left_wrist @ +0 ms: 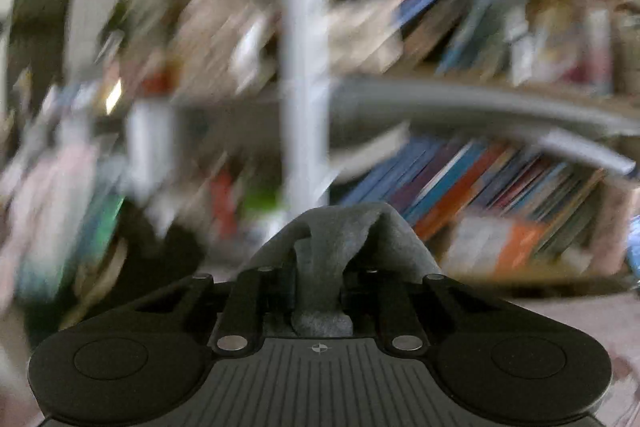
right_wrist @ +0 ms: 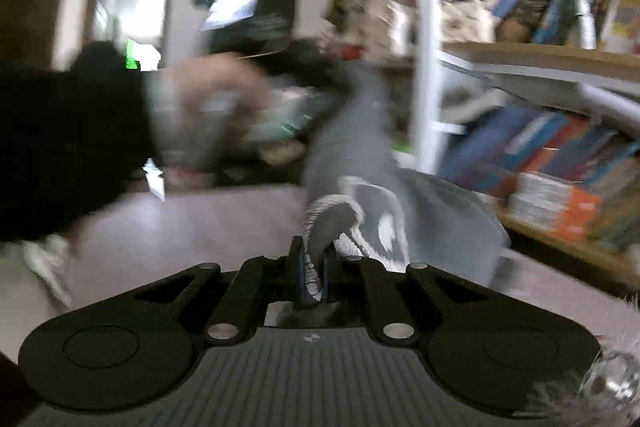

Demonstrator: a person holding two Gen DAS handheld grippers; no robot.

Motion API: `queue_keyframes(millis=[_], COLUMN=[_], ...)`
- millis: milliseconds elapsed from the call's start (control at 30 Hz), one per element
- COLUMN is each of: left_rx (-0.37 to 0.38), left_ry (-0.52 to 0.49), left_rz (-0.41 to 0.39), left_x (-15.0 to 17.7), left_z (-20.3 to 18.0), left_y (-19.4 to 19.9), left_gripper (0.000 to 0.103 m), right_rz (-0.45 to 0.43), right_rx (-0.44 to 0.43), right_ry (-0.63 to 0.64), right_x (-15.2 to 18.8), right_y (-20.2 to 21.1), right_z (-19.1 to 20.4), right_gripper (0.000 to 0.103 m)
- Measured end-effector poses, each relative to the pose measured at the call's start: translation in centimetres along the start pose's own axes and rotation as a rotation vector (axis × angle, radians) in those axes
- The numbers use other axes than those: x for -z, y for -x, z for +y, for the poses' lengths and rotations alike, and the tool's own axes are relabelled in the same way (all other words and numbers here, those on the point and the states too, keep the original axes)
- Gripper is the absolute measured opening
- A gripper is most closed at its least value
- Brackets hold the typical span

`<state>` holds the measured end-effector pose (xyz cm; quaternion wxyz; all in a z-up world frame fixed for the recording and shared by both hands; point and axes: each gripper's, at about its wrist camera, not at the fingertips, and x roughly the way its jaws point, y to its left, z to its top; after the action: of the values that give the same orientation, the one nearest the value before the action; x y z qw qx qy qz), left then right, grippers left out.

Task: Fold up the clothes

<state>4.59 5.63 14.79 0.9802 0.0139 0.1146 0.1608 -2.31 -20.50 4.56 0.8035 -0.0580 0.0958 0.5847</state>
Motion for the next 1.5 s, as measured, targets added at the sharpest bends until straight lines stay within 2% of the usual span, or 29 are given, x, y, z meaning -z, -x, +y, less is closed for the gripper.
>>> queue_keyframes(millis=[100,133,200,267,333,400,567,733,900,1000,1100,1167,1233,1333,1500], left_rx=[0.159,0.208,0.255,0.292,0.329,0.346,0.264,0.188,0.147,0.105,0.11,0.13,0.138,0.128,0.133], left_ry=[-0.18,-0.245,-0.351,-0.45,-0.549,-0.609,-0.504,-0.363,-0.229,-0.173,-0.183,-0.198,-0.2,-0.166,-0.067], left_rz=[-0.123,-0.131,-0.072,-0.003,0.067,0.122,0.154,0.211,0.292,0.264,0.165,0.128,0.146,0.186,0.217], left_x=[-2.3,-2.6,-1.1,0.7,2.6,4.1,4.4,4.7,7.2,8.5,9.1,9.4,9.8,10.5,11.2], left_z=[-7.1,-9.2,-12.2,-14.9,-17.5,-19.0,-14.8,-10.0,-6.5,-5.1,-4.8,-4.8,-4.9,-4.8,-3.9], left_y=[0.5,0.3,-0.6,-1.5,-2.4,-3.0,-2.5,-2.3,-2.0,-0.5,2.4,3.8,4.3,4.2,3.7], left_gripper=[0.017,0.024,0.033,0.06,0.071,0.072,0.087,0.087,0.087,0.087,0.087,0.089,0.093,0.093,0.093], right_rz=[-0.022,-0.013,0.031,0.09,0.135,0.144,0.163,0.192,0.209,0.205,0.201,0.196,0.188,0.178,0.165], right_rx=[-0.048,-0.049,-0.031,0.029,0.085,0.1,0.125,0.149,0.162,0.17,0.179,0.202,0.238,0.299,0.419], right_ry=[-0.098,-0.144,-0.226,-0.268,-0.276,-0.289,-0.302,-0.285,-0.277,-0.283,-0.282,-0.262,-0.236,-0.217,-0.264], right_x=[-0.4,-0.4,0.1,0.8,1.4,1.4,1.6,2.4,3.1,3.2,3.0,2.7,2.4,2.4,3.2], right_y=[0.5,0.5,0.0,-0.8,-1.4,-1.5,-1.7,-1.9,-2.5,-2.6,-2.3,-1.7,-1.1,0.1,2.6], right_z=[-1.0,-1.9,-3.6,-4.8,-5.4,-5.8,-6.1,-6.2,-6.5,-6.9,-7.3,-7.4,-7.5,-8.1,-10.1], right_gripper=[0.007,0.007,0.008,0.008,0.008,0.008,0.009,0.012,0.012,0.012,0.013,0.013,0.013,0.013,0.013])
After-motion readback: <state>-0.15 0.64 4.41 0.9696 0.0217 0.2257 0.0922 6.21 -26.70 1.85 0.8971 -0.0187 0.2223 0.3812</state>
